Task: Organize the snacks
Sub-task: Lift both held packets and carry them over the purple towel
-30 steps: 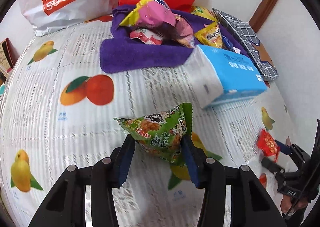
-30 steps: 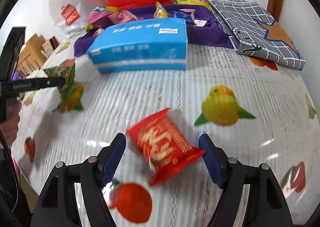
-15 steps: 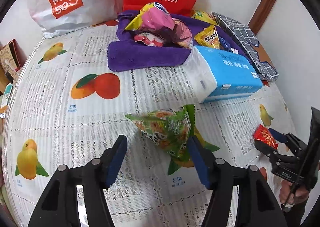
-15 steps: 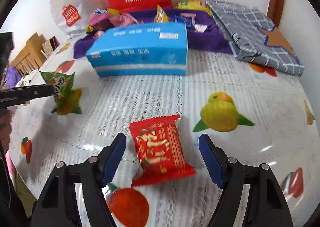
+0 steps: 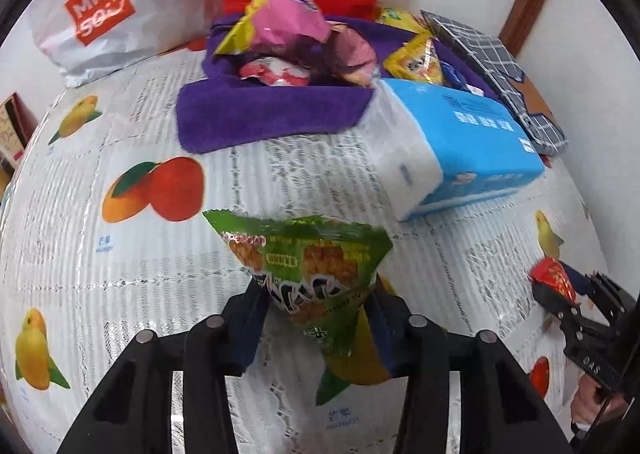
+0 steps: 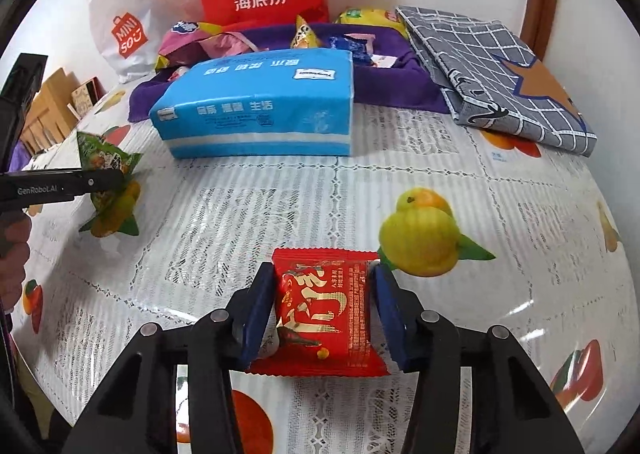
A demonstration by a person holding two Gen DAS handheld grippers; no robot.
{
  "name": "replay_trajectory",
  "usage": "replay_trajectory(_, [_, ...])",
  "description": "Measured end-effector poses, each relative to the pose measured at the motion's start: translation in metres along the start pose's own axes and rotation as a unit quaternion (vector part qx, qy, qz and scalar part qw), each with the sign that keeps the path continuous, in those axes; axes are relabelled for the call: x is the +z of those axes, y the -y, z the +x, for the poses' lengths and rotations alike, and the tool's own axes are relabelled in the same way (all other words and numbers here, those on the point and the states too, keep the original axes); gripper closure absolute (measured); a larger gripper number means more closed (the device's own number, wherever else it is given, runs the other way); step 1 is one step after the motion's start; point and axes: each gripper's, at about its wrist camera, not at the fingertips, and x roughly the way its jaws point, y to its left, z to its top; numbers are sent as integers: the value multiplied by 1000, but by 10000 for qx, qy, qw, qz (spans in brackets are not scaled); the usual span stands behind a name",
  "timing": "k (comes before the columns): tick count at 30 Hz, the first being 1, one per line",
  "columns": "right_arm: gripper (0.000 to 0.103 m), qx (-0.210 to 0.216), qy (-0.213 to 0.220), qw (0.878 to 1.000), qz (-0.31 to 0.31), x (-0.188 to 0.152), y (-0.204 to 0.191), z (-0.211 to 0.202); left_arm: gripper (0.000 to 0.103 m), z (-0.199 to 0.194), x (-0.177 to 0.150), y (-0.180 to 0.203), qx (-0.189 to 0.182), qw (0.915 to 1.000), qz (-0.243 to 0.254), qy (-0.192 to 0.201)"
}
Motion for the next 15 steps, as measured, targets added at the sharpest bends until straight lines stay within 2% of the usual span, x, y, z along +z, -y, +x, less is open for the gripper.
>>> replay_trajectory(9, [56,134,112,9996,243,4,3,-8,62,-23,-7,14,-204,9997,30,142])
replay_trajectory(11, [60,116,140,9995,244,6,3,-11,62,-28,-9,17,-250,9995,46,171])
replay_trajectory(15, [60,80,255,9993,260,12,3,-22,62,-38,-9,23,-397,9989,102,225])
